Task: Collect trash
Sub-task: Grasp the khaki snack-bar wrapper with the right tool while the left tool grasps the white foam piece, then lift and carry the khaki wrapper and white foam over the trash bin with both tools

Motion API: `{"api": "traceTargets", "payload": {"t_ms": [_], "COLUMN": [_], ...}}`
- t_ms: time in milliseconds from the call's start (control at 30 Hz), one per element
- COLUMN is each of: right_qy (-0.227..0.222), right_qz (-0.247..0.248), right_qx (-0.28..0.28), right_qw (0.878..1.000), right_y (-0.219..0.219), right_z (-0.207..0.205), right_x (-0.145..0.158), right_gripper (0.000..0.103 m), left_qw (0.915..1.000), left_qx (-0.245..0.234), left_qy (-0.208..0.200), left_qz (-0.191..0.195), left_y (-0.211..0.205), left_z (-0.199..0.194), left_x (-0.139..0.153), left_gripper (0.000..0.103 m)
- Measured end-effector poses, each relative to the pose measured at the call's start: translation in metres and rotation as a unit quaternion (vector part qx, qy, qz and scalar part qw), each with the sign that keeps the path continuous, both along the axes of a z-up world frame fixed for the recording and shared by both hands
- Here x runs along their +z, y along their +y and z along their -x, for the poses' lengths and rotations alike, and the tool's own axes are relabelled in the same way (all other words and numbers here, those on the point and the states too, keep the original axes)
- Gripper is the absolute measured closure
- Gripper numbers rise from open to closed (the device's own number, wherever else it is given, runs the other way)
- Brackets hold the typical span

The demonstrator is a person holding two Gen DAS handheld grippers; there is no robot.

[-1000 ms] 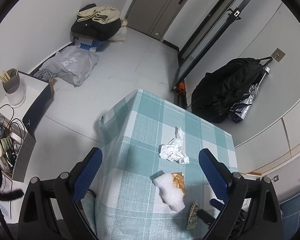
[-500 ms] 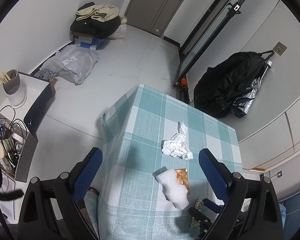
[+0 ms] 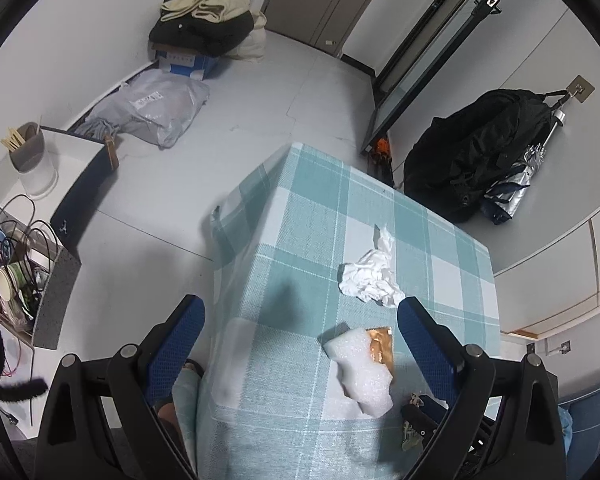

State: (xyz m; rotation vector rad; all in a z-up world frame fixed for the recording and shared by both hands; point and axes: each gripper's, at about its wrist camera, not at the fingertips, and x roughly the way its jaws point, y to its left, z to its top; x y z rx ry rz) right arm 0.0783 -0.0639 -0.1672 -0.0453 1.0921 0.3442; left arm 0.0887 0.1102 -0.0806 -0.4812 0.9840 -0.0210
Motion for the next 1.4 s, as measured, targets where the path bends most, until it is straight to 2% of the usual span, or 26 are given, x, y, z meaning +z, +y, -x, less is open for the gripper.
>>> {"api": "traceTargets", "payload": {"t_ms": [233, 467, 567, 633, 833, 967, 1033, 1167, 1233, 1300, 1400], "right_qy": [0.001, -0.004, -0.009, -0.009, -0.014, -0.018, -0.018, -0.019, -0.019, -0.015, -0.017], "right_qz": [-0.017, -0.030, -0.034, -0.037, -0.044, -0.049, -0.050, -0.053, -0.058, -0.074, -0.073], "right_qx": [-0.005, -0.019, -0.027, -0.035, -0.049, -0.055, -0.057, -0.059, -0.061, -0.069, -0.072], "right_qw": [1.000, 0.999, 0.999, 0.999, 0.998, 0.997, 0.997, 0.997, 0.996, 0.995, 0.995], "right_y": [-0.010, -0.026, -0.035, -0.042, -0.060, -0.069, -0.073, -0.078, -0.080, -0.084, -0.086], "right_z": [0.000, 0.000, 0.000, -0.001, -0.003, -0.001, 0.000, 0.003, 0.002, 0.001, 0.001], "right_x": [0.001, 0.005, 0.008, 0.009, 0.014, 0.017, 0.017, 0.018, 0.018, 0.017, 0.018], "right_gripper": [0.083, 0.084, 0.084, 0.084, 0.084, 0.084, 0.084, 0.084, 0.084, 0.084, 0.084], "left_qw": [0.9996, 0.9967, 0.9957, 0.9949, 0.9922, 0.9913, 0.9907, 0.9901, 0.9903, 0.9908, 0.9909], "left_qx": [-0.007, -0.058, -0.069, -0.074, -0.084, -0.082, -0.084, -0.081, -0.077, -0.075, -0.076], "left_qy": [0.026, 0.054, 0.062, 0.068, 0.090, 0.099, 0.102, 0.104, 0.106, 0.105, 0.105], "left_qz": [0.009, 0.015, 0.000, -0.006, -0.017, -0.029, -0.033, -0.049, -0.046, -0.038, -0.039], "left_y": [-0.009, -0.039, -0.050, -0.054, -0.063, -0.069, -0.070, -0.072, -0.070, -0.068, -0.069], "left_z": [-0.007, -0.014, -0.018, -0.020, -0.024, -0.025, -0.025, -0.025, -0.025, -0.026, -0.026], "left_x": [-0.012, -0.027, -0.032, -0.034, -0.044, -0.049, -0.050, -0.052, -0.053, -0.053, -0.053], "left_gripper": [0.008, 0.008, 0.009, 0.017, 0.029, 0.032, 0.045, 0.059, 0.070, 0.070, 0.071]}}
